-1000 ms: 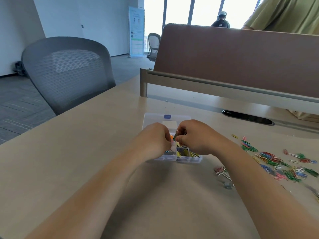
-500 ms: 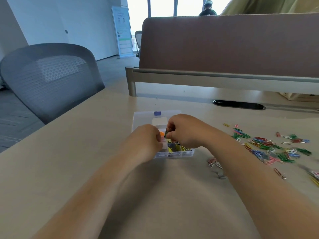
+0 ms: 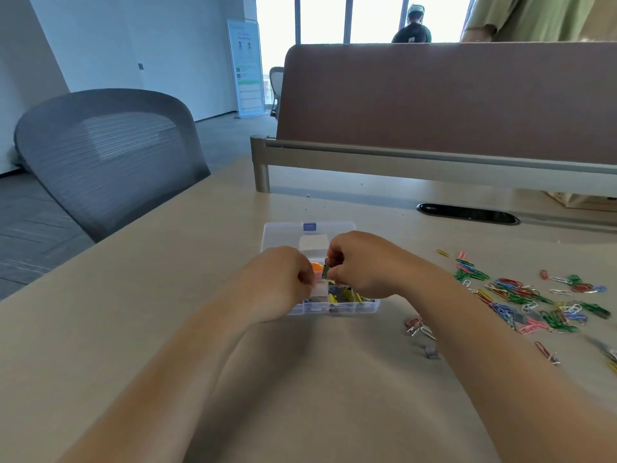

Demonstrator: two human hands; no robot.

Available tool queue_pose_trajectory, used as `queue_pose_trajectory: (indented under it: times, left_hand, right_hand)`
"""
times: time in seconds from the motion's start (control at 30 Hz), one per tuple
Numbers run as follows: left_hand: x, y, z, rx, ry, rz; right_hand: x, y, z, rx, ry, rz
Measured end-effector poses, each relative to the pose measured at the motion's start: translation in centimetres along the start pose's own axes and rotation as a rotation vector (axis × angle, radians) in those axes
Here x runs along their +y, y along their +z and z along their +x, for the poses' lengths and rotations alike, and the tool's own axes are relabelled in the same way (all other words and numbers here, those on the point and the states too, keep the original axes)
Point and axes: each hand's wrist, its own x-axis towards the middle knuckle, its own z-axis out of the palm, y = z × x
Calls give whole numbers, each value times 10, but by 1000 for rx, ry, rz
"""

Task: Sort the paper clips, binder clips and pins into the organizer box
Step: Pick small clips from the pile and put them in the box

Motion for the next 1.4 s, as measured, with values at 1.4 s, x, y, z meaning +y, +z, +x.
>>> queue_pose_trajectory:
  times: [1.4]
  left_hand:
    - [-17, 0, 3, -52, 125, -9]
  right_hand:
    - [-1, -1, -2, -57, -26, -30]
